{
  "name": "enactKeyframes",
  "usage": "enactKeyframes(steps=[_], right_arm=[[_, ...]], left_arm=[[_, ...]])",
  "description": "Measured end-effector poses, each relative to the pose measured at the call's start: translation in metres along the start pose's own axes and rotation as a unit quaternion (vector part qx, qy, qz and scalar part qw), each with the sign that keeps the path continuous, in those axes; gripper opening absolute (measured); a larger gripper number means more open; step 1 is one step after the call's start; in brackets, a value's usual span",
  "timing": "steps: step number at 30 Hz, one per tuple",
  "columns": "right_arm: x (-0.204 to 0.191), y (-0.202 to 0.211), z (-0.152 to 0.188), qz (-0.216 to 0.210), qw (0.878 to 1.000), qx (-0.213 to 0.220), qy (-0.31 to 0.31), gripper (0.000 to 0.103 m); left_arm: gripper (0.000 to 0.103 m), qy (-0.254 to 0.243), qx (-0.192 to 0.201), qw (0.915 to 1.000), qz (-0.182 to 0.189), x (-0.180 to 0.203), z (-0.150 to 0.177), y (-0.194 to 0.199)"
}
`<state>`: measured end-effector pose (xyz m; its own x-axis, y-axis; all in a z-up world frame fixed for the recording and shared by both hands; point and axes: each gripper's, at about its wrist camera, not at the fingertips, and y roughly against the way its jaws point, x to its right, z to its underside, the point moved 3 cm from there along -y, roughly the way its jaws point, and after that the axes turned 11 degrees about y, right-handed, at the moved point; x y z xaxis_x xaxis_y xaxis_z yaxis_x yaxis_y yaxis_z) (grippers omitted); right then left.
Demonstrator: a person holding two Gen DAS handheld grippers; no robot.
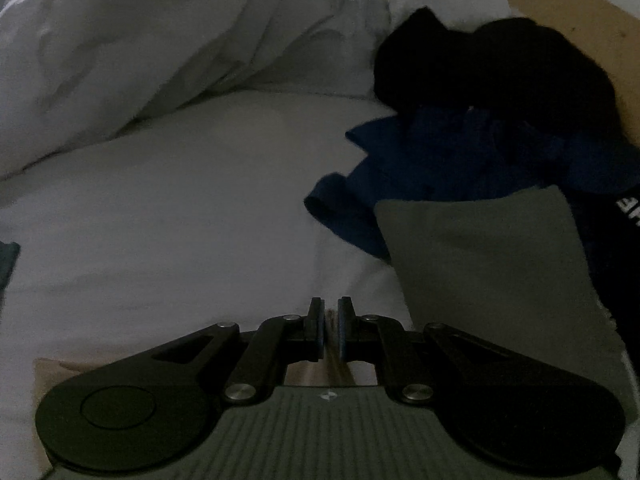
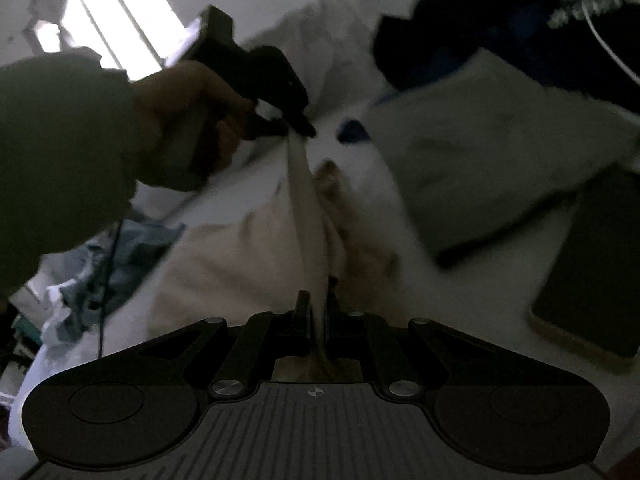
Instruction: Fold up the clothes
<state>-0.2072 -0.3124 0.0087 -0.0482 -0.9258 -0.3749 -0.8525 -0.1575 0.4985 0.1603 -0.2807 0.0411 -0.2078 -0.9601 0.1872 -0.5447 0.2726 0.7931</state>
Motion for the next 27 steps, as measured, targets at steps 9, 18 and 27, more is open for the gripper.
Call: enactKeyframes(steps=[9, 18, 27], right_arm=[[0.029, -0.002, -0.001, 0.119, 0.993, -0.014, 0.0, 0.023], [0.047, 0.021, -0.009, 0.01, 0.999, -0.018, 0.024, 0.06], [0.019, 0.029, 0.004, -0.07, 0.988, -0.092, 0.103, 0.056]], left_arm=[[0.056, 0.038, 0.033, 0.9983, 0.03, -0.018, 0.001, -0.011], [0.089, 0.047, 0.071, 0.991, 0.103, -0.1, -0.002, 0.067], [0.089, 0.12, 0.109, 0.9757, 0.148, -0.239, 0.098, 0.15]])
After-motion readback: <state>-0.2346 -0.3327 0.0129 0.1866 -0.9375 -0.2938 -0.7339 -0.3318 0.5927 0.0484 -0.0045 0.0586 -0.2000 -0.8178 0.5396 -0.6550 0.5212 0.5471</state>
